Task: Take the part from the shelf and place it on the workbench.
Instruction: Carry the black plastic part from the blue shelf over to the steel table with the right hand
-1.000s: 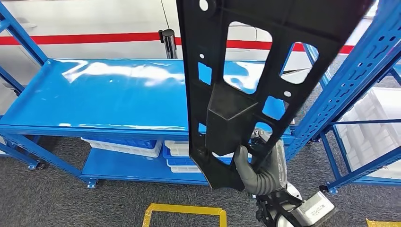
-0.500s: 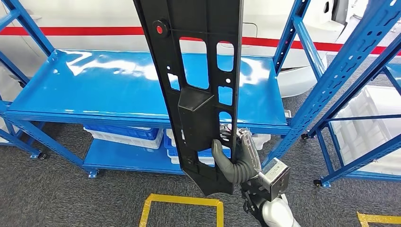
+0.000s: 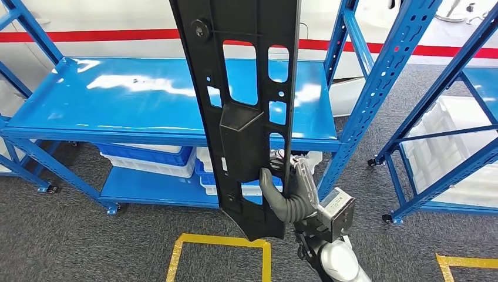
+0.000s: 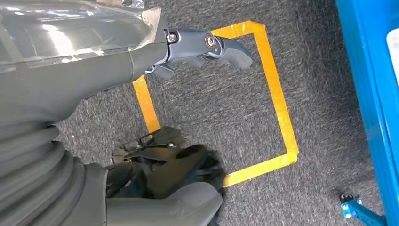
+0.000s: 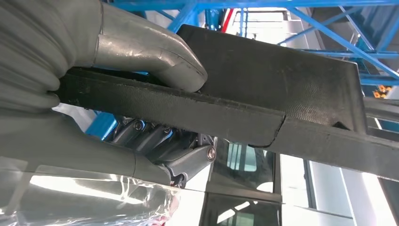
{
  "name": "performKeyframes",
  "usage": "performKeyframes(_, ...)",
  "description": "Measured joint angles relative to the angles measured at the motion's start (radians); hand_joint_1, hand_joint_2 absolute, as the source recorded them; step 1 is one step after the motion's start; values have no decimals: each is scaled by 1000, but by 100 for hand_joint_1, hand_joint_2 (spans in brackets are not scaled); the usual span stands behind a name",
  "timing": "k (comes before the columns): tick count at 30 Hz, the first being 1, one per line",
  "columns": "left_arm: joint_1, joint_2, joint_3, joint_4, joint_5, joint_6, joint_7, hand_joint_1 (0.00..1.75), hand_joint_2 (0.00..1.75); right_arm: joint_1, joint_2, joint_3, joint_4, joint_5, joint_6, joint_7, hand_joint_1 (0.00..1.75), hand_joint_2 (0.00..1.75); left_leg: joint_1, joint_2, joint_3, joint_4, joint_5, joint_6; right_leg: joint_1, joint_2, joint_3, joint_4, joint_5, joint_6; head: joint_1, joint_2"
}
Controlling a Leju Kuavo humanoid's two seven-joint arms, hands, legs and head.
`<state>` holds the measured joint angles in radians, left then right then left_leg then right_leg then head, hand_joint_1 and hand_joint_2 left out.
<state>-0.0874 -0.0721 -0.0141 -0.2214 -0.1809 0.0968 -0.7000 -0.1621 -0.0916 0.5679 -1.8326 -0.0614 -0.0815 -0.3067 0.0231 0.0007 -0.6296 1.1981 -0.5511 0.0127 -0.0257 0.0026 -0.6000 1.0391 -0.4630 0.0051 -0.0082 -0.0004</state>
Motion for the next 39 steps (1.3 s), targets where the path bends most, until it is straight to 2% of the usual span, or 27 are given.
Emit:
performKeyframes(2,-2,0,0,-1,-1,-1,0,0,175,1,1,0,0,-2,0,0,175,175,-5,-5,87,-126,26,8,2,1,-5,-2,11,8,1,0)
performKeyframes(3,-2,0,0,-1,-2,-1,0,0,175,1,2,-1,0,-3,-2,-1,175,175,-9,-8,107,-160,31,12,2,1,-6,-4,16,14,1,0)
performKeyframes(4,-3,-1,0,-1,-4,-2,-1,0,175,3,2,-2,0,-3,-5,-4,175,175,-15,-9,110,-170,31,14,1,0,-7,-6,22,21,1,0)
performKeyframes(7,-2,-2,0,-1,-8,-5,-1,0,175,15,3,-7,-2,-4,-19,-21,175,175,-20,-4,99,-190,60,32,1,-1,-18,-4,26,38,0,0)
performKeyframes(9,-1,-3,0,-1,-9,-8,-1,0,175,25,-1,-13,-4,-8,-25,-37,175,175,-20,2,84,-203,85,45,4,-1,-45,55,-32,26,2,0)
performKeyframes(11,0,-4,0,-1,-9,-10,0,0,175,34,-6,-18,-6,-20,-26,-56,175,175,-26,5,60,-202,103,54,5,-1,-78,171,-114,9,4,0)
performKeyframes(12,0,-4,0,-1,-9,-11,0,0,175,39,-9,-21,-6,-27,-26,-63,175,175,-29,6,47,-201,112,56,5,-1,-83,218,-136,9,4,0)
performKeyframes(13,1,-4,0,-1,-9,-11,0,0,175,45,-12,-23,-6,-33,-27,-70,175,175,-31,7,34,-200,122,57,5,-1,-74,237,-140,15,5,0)
performKeyframes(14,1,-4,0,-1,-9,-12,0,0,175,49,-15,-26,-6,-37,-27,-75,175,175,-33,8,20,-199,131,56,5,-2,-50,222,-126,25,5,0)
performKeyframes(16,3,-4,0,-1,-9,-12,0,0,175,54,-19,-31,-6,-42,-27,-85,175,175,-34,9,-4,-192,146,51,5,-3,39,106,-92,42,6,0)
performKeyframes(17,3,-4,0,-2,-9,-12,0,0,175,55,-20,-34,-6,-43,-27,-90,175,175,-36,9,-15,-186,153,46,9,-3,84,42,-86,42,5,0)
performKeyframes(19,4,-4,0,-2,-9,-12,-1,0,175,54,-22,-37,-6,-43,-27,-98,175,175,-37,10,-27,-178,166,36,17,-2,122,-33,-90,32,5,0)
performKeyframes(20,4,-4,0,-2,-9,-12,-1,0,175,55,-23,-38,-6,-42,-28,-100,175,175,-38,10,-29,-177,172,31,21,-1,121,-38,-87,26,6,0)
performKeyframes(22,5,-2,0,-1,-9,-12,-1,0,175,54,-24,-39,-6,-42,-28,-102,175,175,-34,8,-35,-170,168,19,13,-2,110,-39,-73,8,6,0)
performKeyframes(24,6,0,0,-1,-9,-12,-1,0,175,53,-25,-39,-6,-41,-28,-104,175,175,-25,2,-53,-118,96,2,3,-5,98,-43,-53,-12,1,0)
performKeyframes(26,6,0,0,-1,-9,-12,-1,0,175,53,-25,-39,-6,-41,-28,-104,175,175,-14,-1,-77,-8,-4,-15,5,-7,79,-42,-32,-21,-3,0)
performKeyframes(27,6,0,0,-1,-9,-12,-1,0,175,53,-25,-39,-6,-41,-29,-104,175,175,-8,-1,-83,45,-29,-23,6,-7,68,-41,-22,-20,-3,0)
performKeyframes(28,6,0,0,-1,-9,-12,-1,0,175,53,-25,-39,-6,-41,-29,-104,175,175,-2,-1,-79,77,-31,-29,6,-7,54,-40,-11,-17,-3,0)
performKeyframes(29,5,0,0,-1,-9,-12,-1,0,175,53,-25,-39,-6,-41,-30,-104,175,175,5,-1,-59,78,-13,-34,5,-6,41,-39,-1,-13,-3,0)
performKeyframes(30,5,0,0,-1,-9,-12,-1,0,175,53,-25,-39,-6,-41,-31,-105,175,175,11,-1,-24,48,14,-38,4,-6,30,-38,7,-9,-3,0)
performKeyframes(32,2,0,0,-2,-9,-12,-1,0,175,52,-25,-39,-8,-39,-34,-106,175,175,18,-5,79,-79,39,-41,4,-6,14,-35,21,6,-4,0)
performKeyframes(33,0,-1,0,-2,-9,-12,-1,0,175,50,-25,-39,-10,-38,-36,-107,175,175,17,-8,119,-137,35,-39,4,-7,10,-34,29,14,-2,0)
performKeyframes(34,-1,-1,0,-2,-8,-11,-1,0,175,46,-25,-38,-11,-36,-39,-108,175,175,13,-11,141,-177,28,-35,4,-8,6,-35,36,22,-1,0)
performKeyframes(35,-1,-1,0,-2,-7,-11,-1,0,175,42,-25,-38,-12,-35,-41,-109,175,175,5,-12,146,-194,25,-27,2,-9,3,-37,46,31,0,0)
performKeyframes(37,0,0,0,-2,-6,-11,-1,0,175,37,-26,-37,-12,-32,-43,-110,175,175,-5,-5,129,-205,45,2,-1,-8,-9,-38,56,47,2,0)
performKeyframes(38,0,0,0,-2,-5,-11,-1,0,175,36,-27,-36,-12,-31,-44,-110,175,175,-9,-2,118,-210,59,18,-2,-8,-21,-25,40,47,3,0)
performKeyframes(39,1,1,0,-2,-5,-11,-1,0,175,36,-27,-35,-11,-31,-44,-111,175,175,-11,2,105,-215,74,32,-1,-7,-38,5,7,40,5,0)
